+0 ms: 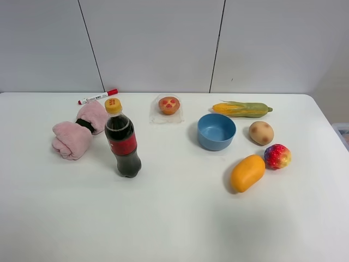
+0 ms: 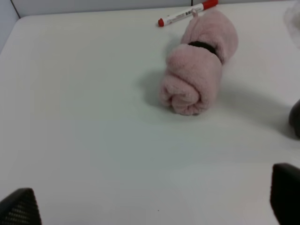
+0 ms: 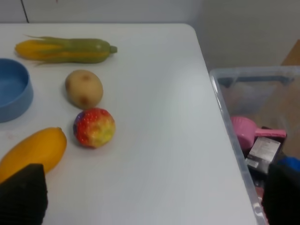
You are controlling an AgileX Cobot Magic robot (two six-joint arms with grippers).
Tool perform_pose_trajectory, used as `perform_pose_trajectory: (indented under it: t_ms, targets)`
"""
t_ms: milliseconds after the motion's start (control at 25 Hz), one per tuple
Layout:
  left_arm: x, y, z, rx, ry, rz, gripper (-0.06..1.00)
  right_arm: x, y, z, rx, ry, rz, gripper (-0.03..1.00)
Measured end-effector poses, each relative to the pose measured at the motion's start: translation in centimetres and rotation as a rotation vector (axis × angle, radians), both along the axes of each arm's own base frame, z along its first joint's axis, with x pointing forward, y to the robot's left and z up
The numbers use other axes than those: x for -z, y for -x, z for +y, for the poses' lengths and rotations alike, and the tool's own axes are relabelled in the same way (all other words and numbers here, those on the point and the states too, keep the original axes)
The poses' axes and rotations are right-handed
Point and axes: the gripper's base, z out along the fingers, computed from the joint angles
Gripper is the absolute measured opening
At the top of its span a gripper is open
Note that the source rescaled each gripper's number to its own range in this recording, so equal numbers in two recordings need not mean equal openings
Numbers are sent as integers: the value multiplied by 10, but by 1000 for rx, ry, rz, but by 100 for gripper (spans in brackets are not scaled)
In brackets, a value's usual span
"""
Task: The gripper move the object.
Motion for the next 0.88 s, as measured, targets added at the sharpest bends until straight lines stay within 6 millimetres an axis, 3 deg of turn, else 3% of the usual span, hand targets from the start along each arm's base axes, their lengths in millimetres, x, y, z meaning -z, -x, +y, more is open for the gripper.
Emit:
perform_pose_trajectory:
  t_ms: [240,880]
  targets:
    - [0,0,0,0,0,0,100,21,2,6,-24,-78,-21,100]
    - [0,0,0,0,0,0,100,69,5,7,-37,-82,-45,100]
